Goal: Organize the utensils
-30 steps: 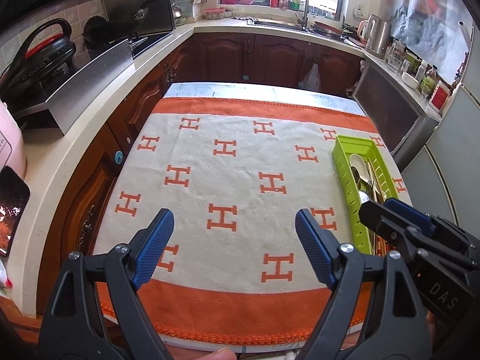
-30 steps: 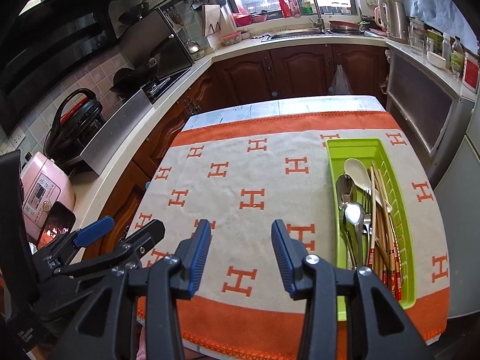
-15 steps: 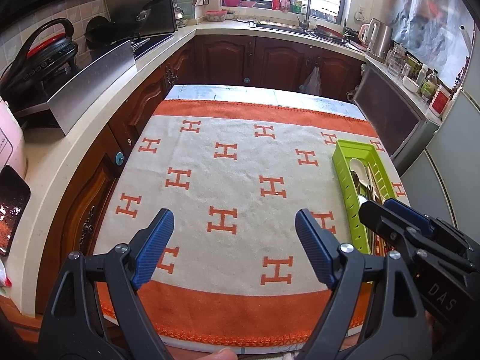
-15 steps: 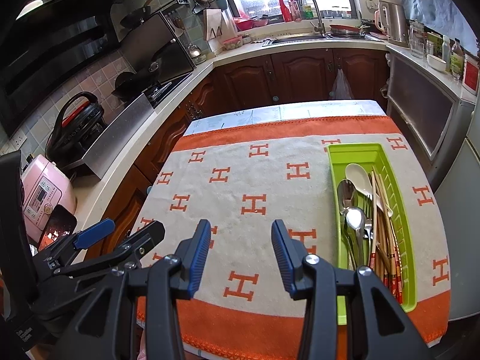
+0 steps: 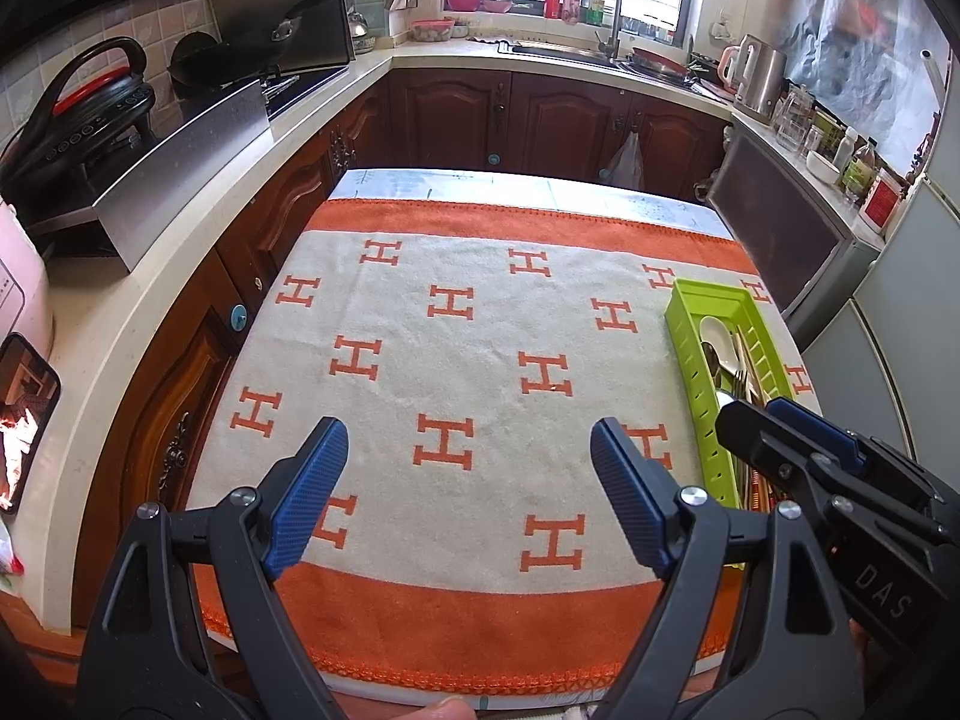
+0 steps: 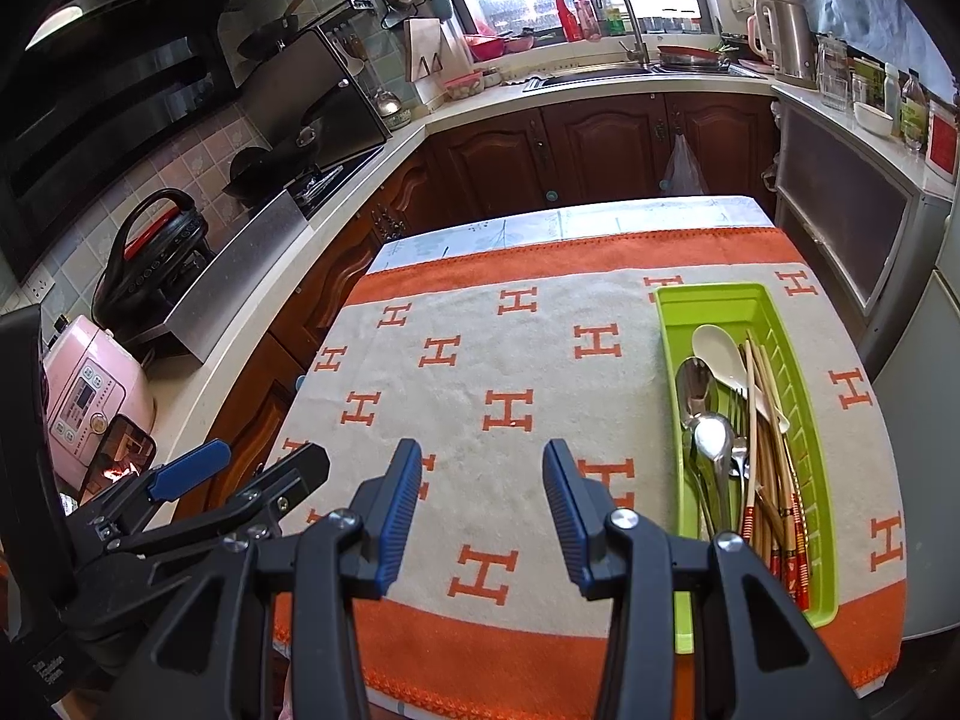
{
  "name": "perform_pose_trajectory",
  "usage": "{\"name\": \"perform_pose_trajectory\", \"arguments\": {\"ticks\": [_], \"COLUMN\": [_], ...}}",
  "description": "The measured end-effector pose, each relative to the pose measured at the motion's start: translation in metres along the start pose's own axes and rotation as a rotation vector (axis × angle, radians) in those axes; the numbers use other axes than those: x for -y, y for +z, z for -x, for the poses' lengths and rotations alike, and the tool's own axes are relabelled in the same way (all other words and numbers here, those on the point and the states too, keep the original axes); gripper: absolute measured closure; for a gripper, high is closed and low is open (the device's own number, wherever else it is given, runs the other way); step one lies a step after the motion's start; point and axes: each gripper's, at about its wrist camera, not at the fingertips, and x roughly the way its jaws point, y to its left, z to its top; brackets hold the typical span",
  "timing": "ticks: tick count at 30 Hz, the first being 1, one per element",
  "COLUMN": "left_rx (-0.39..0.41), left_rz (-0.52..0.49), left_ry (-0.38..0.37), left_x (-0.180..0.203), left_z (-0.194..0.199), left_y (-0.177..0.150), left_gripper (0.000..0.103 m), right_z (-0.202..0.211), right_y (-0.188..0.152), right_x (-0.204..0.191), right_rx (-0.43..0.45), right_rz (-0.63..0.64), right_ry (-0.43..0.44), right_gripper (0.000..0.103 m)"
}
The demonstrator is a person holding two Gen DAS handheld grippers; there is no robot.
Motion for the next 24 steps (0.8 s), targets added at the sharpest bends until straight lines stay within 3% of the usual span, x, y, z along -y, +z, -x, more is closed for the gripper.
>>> {"name": "perform_pose_trajectory", "arguments": {"ticks": [24], "left_rx": [0.002], "left_rz": [0.0], "left_ry": [0.0], "left_x": [-0.0005], "left_z": [0.0005], "left_y": [0.0012], "left_gripper": [0.022], "right_z": [-0.0003], "right_y": [0.0006], "right_x": [-0.0004], "right_rx": [0.001], "right_rz": [-0.002], "right_ry": [0.002], "right_gripper": [0.061]}}
